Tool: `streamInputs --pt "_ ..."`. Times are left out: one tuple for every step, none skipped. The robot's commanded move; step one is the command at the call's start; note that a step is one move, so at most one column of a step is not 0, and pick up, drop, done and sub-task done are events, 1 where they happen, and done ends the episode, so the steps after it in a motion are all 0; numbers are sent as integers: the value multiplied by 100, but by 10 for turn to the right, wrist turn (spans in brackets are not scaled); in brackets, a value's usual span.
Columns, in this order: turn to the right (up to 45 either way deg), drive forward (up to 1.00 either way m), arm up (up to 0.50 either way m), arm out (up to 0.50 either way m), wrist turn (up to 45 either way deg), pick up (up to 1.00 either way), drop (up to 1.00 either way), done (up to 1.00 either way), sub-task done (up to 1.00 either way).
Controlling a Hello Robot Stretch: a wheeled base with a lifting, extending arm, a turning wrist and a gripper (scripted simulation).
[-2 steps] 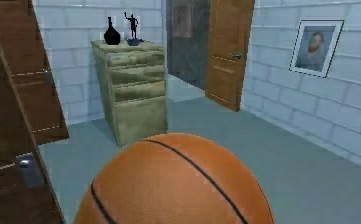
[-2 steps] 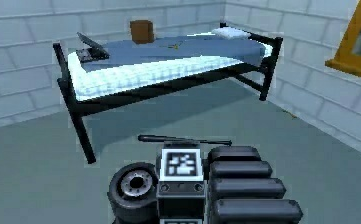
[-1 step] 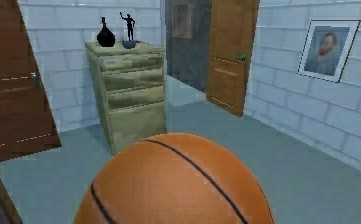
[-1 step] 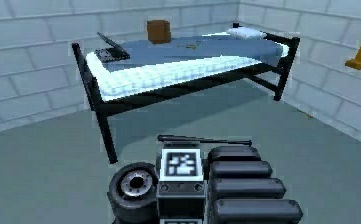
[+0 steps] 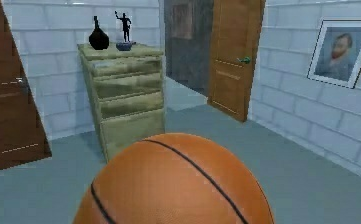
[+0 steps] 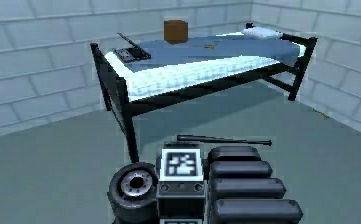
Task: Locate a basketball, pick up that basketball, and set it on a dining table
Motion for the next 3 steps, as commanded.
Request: streamInputs --pt "150 0 0 0 0 0 0 0 0" --pt "0 100 0 0 0 0 0 0 0" --pt "0 45 0 0 0 0 0 0 0"
